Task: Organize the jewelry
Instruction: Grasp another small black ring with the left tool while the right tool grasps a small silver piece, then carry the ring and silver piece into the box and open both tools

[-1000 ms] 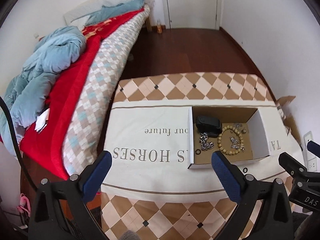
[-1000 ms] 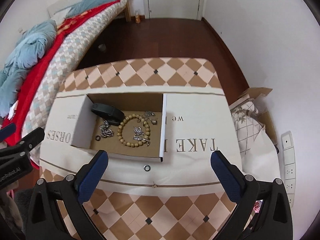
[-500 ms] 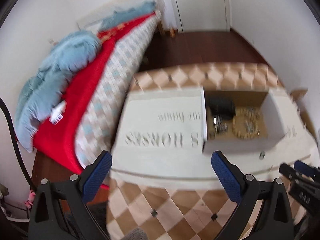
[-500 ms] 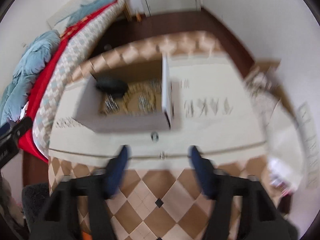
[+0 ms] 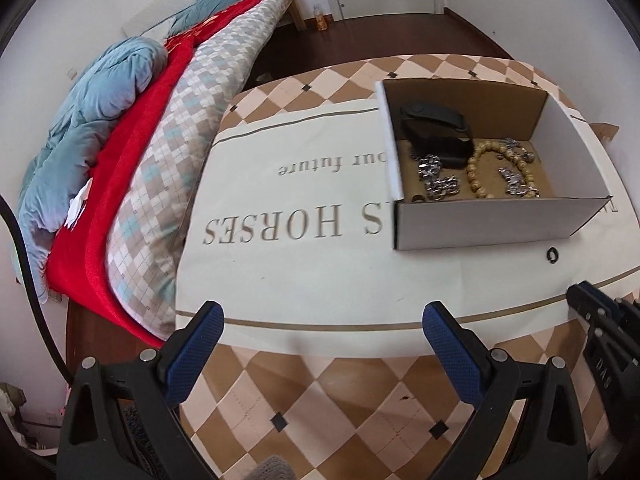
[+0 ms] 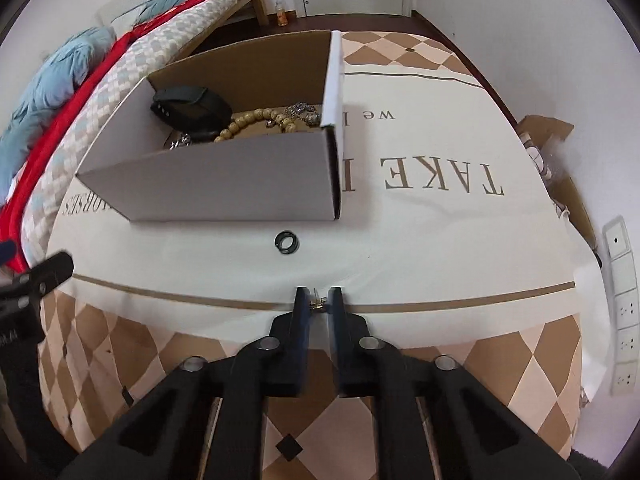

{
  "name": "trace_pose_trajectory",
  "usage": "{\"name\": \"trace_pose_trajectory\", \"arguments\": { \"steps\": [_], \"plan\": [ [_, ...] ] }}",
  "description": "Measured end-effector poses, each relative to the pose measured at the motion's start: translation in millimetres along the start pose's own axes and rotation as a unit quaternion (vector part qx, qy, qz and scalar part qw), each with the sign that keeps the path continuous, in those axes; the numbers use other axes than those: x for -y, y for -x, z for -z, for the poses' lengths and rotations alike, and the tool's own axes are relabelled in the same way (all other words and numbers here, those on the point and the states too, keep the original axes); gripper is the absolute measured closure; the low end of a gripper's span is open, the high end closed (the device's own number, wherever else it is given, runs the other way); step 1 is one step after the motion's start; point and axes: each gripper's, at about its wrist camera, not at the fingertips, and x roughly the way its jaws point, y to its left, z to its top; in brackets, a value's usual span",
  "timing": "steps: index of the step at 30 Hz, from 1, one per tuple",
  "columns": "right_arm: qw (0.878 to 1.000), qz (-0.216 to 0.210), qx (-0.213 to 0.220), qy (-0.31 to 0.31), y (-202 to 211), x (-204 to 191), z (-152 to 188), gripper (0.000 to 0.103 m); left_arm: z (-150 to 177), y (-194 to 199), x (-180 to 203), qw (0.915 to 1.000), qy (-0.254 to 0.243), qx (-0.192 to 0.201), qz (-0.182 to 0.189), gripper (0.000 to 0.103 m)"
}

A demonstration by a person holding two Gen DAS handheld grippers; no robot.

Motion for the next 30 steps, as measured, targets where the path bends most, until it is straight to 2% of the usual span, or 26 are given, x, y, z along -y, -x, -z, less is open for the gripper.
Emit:
{"name": "trace_pose_trajectory", "arguments": {
  "steps": [6, 11, 14, 16, 21, 22, 23, 25, 26, 27, 30],
  "plan": [
    [0.997, -0.012, 0.016, -0.071, 21.9, 42.2, 3.5, 0.094, -3.0, -1.8, 33.1, 0.9992, -0.019, -0.004, 0.036, 0.001],
    [0.993, 0.009, 0.031, -0.116, 38.1, 86.4, -1.4, 0.094, -11.6, -1.6, 78.8, 0.9956, -0.019, -0.008, 0.092, 0.002],
    [0.99, 0.016, 0.031, -0.134, 40.6, 108.8, -3.8, 0.094, -16.1, -2.1, 106.8, 0.9939, -0.019, -0.003, 0.108, 0.004],
    [0.988, 0.017, 0.033, -0.147, 40.3, 120.1, -3.9, 0.094, -17.5, -3.2, 122.0, 0.994, -0.021, 0.003, 0.107, 0.017],
    [0.984, 0.017, 0.035, -0.176, 37.5, 141.4, -5.2, 0.094, -18.2, -17.3, 145.8, 0.9941, -0.022, -0.006, 0.106, 0.037],
    [0.983, 0.018, 0.036, -0.178, 37.0, 142.9, -6.4, 0.094, -17.5, -19.4, 148.6, 0.9942, -0.023, -0.007, 0.105, 0.047],
    [0.983, 0.018, 0.037, -0.18, 38.0, 143.9, -6.0, 0.094, -17.3, -20.0, 150.0, 0.9938, -0.022, -0.002, 0.109, 0.052],
    [0.983, 0.019, 0.04, -0.18, 39.8, 143.7, -6.3, 0.094, -17.3, -19.0, 151.5, 0.9937, -0.025, 0.011, 0.108, 0.079],
    [0.983, 0.018, 0.041, -0.179, 40.6, 143.3, -7.2, 0.094, -17.5, -18.5, 154.8, 0.9937, -0.033, 0.017, 0.106, 0.089],
    [0.983, 0.019, 0.042, -0.177, 41.3, 142.3, -8.0, 0.094, -17.8, -18.8, 157.4, 0.9939, -0.039, 0.02, 0.101, 0.093],
    [0.984, 0.022, 0.048, -0.171, 46.2, 137.4, -8.7, 0.094, -18.5, -18.4, 159.0, 0.9934, -0.051, 0.031, 0.098, 0.094]
  ]
}}
